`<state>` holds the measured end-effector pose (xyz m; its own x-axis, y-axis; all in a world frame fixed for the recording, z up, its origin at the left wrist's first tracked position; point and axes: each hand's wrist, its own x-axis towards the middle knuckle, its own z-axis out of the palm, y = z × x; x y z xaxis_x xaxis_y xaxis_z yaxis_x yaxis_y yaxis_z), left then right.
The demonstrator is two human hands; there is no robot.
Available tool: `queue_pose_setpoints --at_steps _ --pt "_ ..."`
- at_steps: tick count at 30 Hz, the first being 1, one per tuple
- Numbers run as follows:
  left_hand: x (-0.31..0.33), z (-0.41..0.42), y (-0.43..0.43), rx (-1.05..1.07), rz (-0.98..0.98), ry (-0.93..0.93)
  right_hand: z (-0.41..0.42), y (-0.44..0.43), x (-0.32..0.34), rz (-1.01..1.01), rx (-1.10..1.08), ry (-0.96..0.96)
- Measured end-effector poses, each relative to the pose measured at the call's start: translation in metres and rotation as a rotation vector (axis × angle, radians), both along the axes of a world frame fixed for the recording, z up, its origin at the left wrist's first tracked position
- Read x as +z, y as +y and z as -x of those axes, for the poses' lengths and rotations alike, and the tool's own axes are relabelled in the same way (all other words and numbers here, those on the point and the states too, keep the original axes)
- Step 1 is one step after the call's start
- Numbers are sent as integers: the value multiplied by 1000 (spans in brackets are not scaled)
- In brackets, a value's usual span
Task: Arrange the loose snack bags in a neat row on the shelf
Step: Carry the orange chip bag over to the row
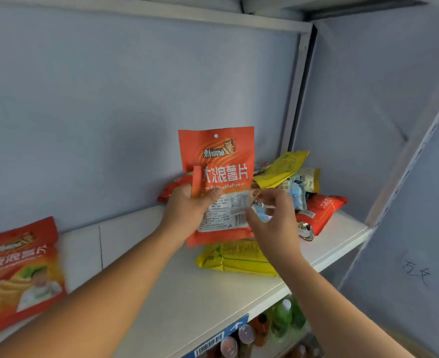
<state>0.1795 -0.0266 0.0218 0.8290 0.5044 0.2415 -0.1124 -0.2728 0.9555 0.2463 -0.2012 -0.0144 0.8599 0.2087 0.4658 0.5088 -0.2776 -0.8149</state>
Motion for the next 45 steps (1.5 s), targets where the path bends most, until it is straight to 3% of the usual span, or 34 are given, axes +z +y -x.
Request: queue_pose_setpoints --at_steps 2,4,7,11,15,21,26,32,45 --pt "8 13 6 89 -59 -69 13 25 0 35 156 -111" --pt "18 27 9 77 -58 -118 24 49 5 43 376 3" --pt "26 48 19 25 -40 -99 33 77 15 -106 613 224" --pt "22 78 43 91 -61 -25 35 97 22 -214 579 311" --pt "15 93 67 358 -166 84 41 102 19 -266 774 517" --pt "9 104 80 204 43 159 41 97 14 -275 848 597" --pt "3 89 68 177 58 99 38 87 15 -294 780 633" --pt "6 49 32 33 -13 37 21 42 14 -348 500 533" --pt "-24 -49 -183 -489 -130 159 35 -194 -22 -506 -175 527"
